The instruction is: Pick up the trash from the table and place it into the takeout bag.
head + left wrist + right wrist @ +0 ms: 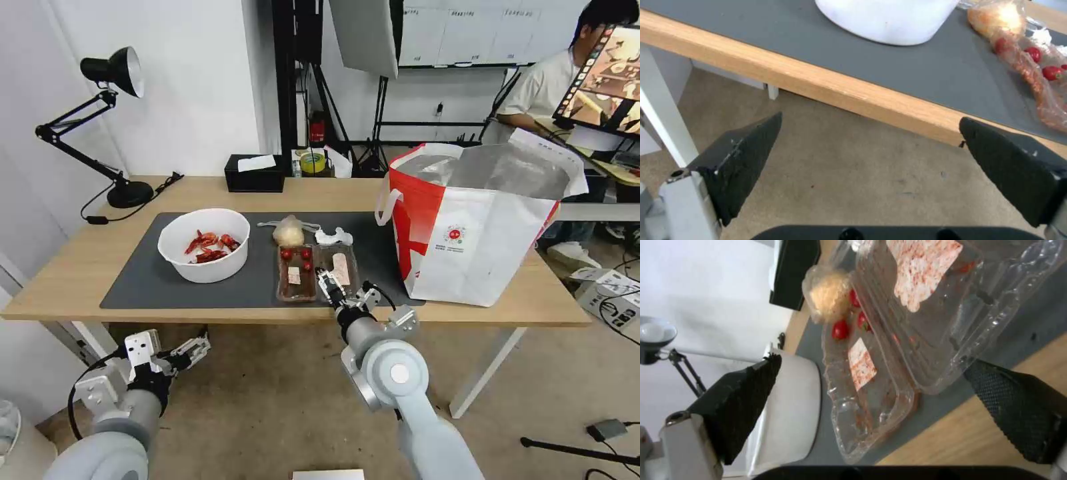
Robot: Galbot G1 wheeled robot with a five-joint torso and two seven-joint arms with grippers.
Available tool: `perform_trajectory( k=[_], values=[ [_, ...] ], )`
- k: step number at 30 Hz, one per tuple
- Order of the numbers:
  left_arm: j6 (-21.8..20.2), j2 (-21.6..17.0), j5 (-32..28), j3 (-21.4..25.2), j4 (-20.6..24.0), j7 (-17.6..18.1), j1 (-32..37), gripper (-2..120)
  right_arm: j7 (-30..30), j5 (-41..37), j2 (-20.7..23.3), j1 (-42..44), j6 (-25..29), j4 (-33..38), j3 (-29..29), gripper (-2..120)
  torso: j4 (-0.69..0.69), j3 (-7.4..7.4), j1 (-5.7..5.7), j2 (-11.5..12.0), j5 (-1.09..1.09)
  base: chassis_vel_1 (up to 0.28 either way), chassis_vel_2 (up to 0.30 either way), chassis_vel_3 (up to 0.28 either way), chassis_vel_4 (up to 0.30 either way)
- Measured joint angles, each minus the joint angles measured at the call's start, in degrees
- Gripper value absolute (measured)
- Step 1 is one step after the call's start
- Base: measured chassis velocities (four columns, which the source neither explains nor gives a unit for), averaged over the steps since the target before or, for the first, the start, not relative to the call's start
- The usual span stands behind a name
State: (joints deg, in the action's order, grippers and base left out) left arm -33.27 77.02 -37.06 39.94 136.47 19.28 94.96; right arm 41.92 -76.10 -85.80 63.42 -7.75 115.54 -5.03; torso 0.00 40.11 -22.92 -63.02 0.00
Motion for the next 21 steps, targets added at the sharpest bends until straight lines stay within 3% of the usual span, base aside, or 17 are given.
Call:
perform_trajectory(
  k=[21],
  values=[
    [0.42,0.28,0.35,-0.14,-0.14,-0.14,0.48,100,-9.46,26.04,1.74,0.84,-0.86,-2.88,4.13,100,0.00,0.00,0.00,0.00,0.00,0.000,0.000,0.000,0.000]
  ],
)
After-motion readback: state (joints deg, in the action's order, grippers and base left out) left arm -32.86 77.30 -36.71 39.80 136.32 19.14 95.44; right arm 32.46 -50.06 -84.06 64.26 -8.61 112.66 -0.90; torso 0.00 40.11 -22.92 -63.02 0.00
